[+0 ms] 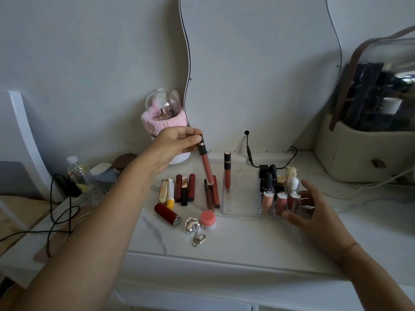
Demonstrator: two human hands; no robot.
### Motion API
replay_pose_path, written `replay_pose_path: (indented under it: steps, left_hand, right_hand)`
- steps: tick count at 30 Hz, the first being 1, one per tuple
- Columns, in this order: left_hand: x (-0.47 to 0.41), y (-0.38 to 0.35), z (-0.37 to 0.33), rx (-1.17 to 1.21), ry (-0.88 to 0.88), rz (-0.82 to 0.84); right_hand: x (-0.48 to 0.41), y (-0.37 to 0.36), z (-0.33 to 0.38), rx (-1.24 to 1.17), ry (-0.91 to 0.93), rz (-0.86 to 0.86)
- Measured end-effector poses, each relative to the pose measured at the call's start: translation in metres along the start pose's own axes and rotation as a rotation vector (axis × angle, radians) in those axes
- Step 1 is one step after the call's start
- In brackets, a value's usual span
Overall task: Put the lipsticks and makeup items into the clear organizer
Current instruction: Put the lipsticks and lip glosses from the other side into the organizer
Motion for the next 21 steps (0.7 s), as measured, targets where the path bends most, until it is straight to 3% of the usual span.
replay_pose_path:
  steps: [7, 21]
  left_hand:
    - [-0.016, -0.045, -0.044, -0.086, -0.157, 0.086]
    - [-0.037, -0.074, 0.019, -0.301, 0.044, 0.095]
  right_hand:
    - [0.0, -0.001, -0.001, -0.007, -0.004, -0.006]
    - [-0.001, 0.0, -0.001, 0.001, 0.003, -0.01]
Point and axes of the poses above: each hand's wrist, its own x-axis away from the middle knuckle, its own y-axis out of the back of the hand, z = x × y, the point moved 5 cm from there along -x, towards the middle knuckle, and after that the axes turned 14 degrees about z, right-handed, at the moved point
